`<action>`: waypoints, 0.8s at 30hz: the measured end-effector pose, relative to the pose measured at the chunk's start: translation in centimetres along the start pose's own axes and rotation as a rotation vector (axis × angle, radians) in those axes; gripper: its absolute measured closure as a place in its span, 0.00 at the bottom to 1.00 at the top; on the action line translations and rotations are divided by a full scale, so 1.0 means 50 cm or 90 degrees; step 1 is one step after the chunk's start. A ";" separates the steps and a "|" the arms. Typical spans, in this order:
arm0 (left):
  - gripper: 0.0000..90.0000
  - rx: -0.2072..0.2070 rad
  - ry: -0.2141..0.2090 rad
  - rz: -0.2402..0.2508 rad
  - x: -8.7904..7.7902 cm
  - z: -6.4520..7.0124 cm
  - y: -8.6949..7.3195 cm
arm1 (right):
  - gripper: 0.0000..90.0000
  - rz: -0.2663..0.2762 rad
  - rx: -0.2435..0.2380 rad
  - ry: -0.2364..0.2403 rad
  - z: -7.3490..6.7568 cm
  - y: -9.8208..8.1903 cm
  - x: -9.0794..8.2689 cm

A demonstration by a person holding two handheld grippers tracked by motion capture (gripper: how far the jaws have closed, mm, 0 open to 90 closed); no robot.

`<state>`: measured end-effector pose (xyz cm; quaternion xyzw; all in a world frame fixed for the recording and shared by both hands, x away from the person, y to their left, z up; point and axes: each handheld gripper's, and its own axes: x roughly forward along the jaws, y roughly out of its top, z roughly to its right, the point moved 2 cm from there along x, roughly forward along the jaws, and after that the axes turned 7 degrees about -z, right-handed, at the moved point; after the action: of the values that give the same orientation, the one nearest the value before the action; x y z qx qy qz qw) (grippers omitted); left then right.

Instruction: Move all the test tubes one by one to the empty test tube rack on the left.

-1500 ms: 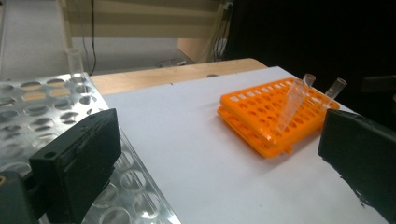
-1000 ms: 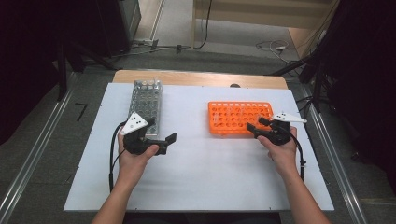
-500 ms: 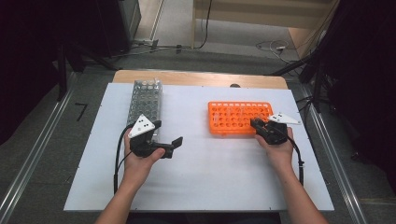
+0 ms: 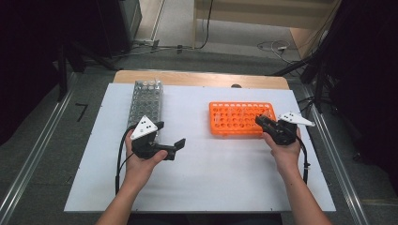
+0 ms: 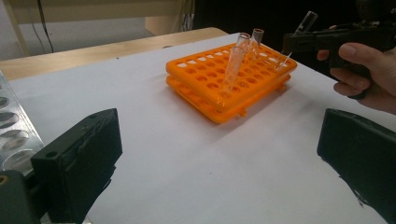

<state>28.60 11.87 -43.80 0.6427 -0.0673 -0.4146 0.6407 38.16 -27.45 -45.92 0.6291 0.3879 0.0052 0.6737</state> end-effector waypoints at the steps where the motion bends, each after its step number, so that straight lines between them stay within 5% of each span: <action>1: 0.00 0.001 0.000 -0.002 -0.001 0.002 0.001 | 0.82 -0.002 -0.002 0.004 -0.006 0.002 -0.004; 14: 0.00 0.018 -0.020 0.000 0.004 0.032 0.012 | 0.82 -0.015 -0.054 0.093 -0.105 0.007 -0.035; 24: 0.07 0.033 -0.065 0.004 0.003 0.064 0.024 | 0.82 -0.037 -0.098 0.170 -0.208 -0.001 -0.033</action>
<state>27.25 9.12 -42.28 0.6369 -0.1125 -0.4432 0.6208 31.48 -19.50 -44.16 0.5574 0.4907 0.0989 0.6624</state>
